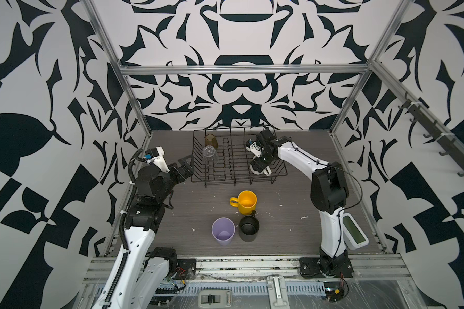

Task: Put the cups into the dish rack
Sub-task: 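Lower the white mug into the rack beside the green mug with the right gripper, then open the right gripper and lift it off the white mug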

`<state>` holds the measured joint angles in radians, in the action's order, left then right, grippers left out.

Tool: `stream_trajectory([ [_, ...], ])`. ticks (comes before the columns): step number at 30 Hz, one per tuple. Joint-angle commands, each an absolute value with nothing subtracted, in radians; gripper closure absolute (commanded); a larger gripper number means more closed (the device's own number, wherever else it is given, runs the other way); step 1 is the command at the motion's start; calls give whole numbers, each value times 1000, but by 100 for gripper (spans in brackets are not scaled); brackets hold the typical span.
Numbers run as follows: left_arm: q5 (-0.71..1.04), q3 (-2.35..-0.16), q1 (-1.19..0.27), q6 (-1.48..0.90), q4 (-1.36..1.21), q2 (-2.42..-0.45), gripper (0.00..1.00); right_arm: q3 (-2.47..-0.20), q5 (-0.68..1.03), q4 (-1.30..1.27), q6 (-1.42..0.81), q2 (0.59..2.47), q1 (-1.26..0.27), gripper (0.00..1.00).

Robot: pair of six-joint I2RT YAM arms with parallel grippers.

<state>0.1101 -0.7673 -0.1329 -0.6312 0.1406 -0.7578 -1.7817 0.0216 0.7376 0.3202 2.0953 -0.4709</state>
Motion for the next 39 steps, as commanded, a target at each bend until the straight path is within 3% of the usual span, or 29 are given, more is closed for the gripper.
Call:
stream_trajectory([
  [1, 99, -776, -130, -620, 147, -750, 1, -1815, 34, 715, 304, 2042, -474, 31],
  [5, 98, -774, -129, -618, 150, -746, 1, -1818, 41, 721, 300, 2036, -473, 19],
  [20, 80, -766, -128, -612, 169, -724, 1, -1819, 47, 723, 280, 2013, -474, 6],
  [33, 59, -767, -126, -605, 188, -713, 1, -1831, 106, 700, 166, 1910, -472, 6],
  [39, 49, -763, -124, -598, 192, -706, 1, -1766, 150, 672, 33, 1789, -474, 11],
])
